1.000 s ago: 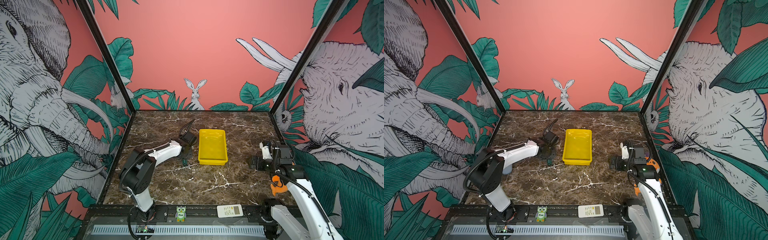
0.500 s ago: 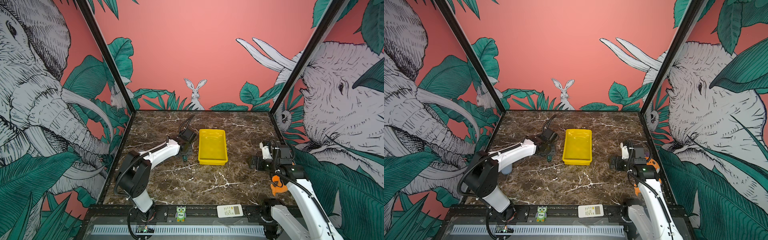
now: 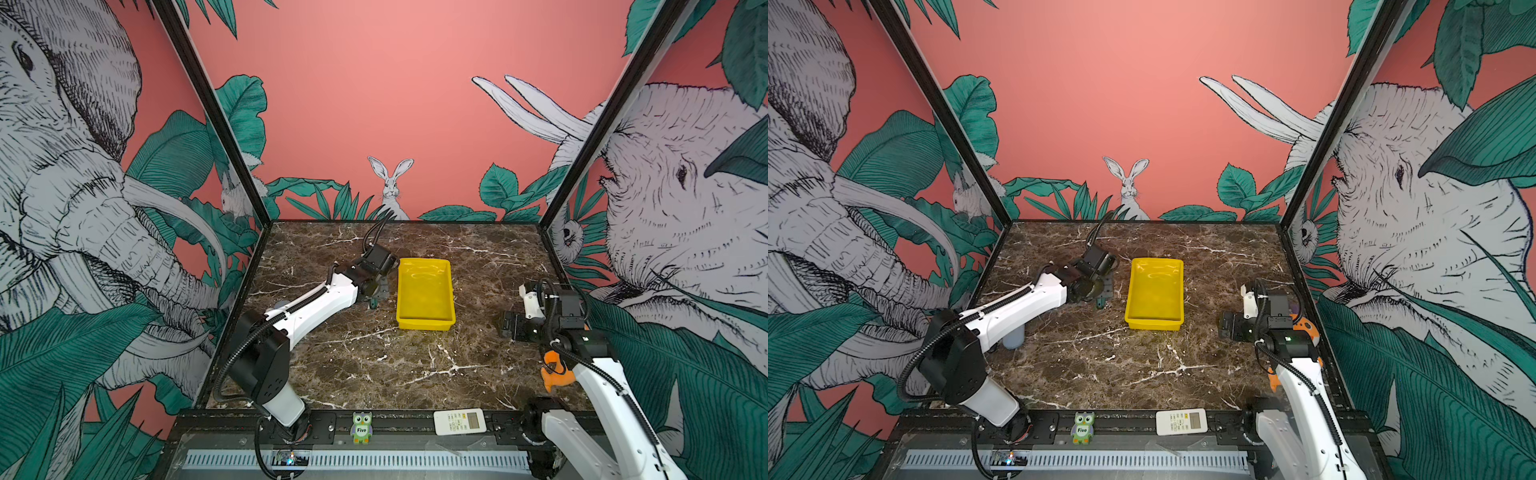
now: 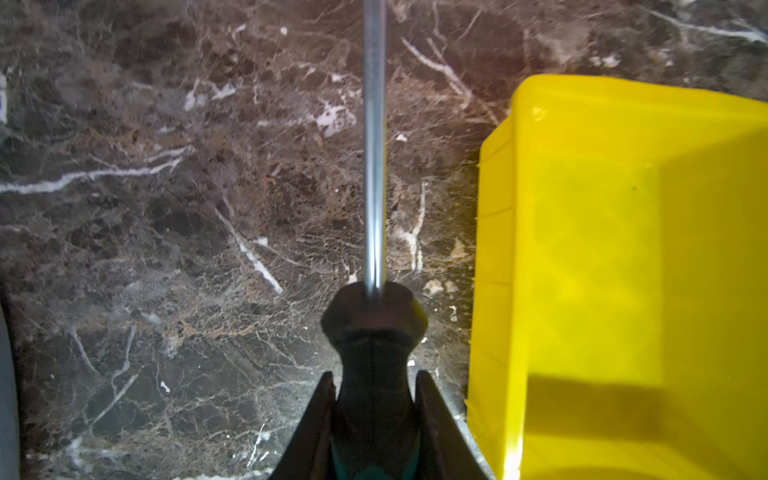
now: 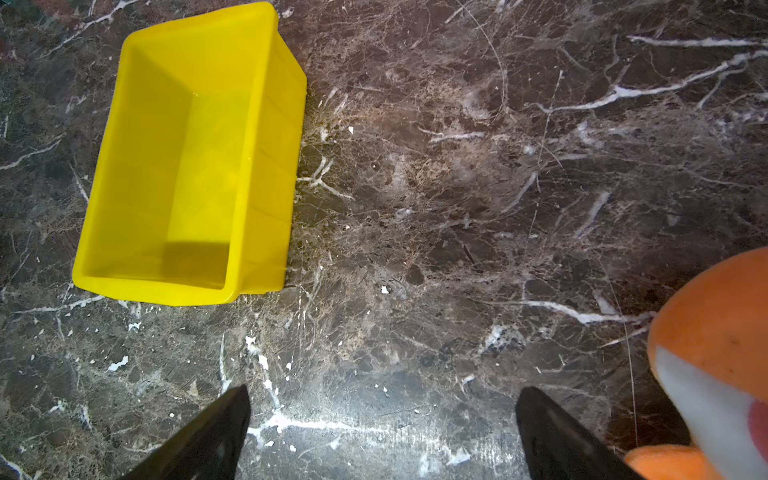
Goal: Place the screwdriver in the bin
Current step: 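Carry the screwdriver with the left gripper over the yellow bin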
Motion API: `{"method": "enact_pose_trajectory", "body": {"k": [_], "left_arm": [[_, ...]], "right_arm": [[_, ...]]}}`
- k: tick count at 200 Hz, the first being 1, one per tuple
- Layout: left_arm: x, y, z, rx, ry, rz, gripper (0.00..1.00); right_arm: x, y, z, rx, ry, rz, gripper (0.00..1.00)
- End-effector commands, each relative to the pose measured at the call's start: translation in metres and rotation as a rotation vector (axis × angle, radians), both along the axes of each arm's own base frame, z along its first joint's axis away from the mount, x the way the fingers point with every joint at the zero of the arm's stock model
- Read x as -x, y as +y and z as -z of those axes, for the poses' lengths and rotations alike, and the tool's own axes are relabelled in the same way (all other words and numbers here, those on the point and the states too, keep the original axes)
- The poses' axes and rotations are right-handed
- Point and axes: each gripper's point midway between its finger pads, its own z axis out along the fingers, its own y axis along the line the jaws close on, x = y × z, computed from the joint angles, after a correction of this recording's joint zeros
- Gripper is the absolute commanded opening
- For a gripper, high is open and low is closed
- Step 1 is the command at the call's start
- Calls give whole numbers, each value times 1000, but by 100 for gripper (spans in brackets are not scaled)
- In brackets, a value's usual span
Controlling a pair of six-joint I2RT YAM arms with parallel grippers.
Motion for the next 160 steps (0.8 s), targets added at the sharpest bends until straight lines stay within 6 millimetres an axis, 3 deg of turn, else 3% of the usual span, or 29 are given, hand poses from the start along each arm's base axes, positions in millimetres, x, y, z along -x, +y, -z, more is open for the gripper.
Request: {"method": "enact_pose_trajectory", "body": {"k": [1, 45, 70, 97, 160], "left_arm": [[-3, -20, -37, -11, -97, 101, 0], [-4, -67, -46, -15, -103, 271, 0], [1, -106, -50, -23, -112, 424, 0], [8, -135, -42, -41, -88, 523, 0], [15, -155, -7, -74, 41, 602, 0]], "right_arm": [[-3, 1, 2, -10, -7, 2, 99], [-3, 1, 2, -12, -8, 3, 99], [-3, -1, 3, -5, -9, 8, 99], [-2, 1, 2, -12, -10, 3, 99], [-2, 0, -1, -7, -23, 7, 99]]}}
